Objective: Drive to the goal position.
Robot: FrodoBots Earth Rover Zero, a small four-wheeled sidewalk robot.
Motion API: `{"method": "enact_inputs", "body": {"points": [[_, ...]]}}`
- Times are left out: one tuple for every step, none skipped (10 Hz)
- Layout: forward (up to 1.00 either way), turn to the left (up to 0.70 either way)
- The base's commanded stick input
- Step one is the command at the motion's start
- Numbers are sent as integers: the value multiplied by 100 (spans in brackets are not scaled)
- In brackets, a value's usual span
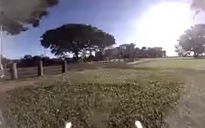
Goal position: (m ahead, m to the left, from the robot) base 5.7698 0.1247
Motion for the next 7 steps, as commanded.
{"method": "enact_inputs", "body": {"points": [[45, 0], [45, 0], [45, 0], [45, 0], [45, 0], [45, 0], [45, 0]]}}
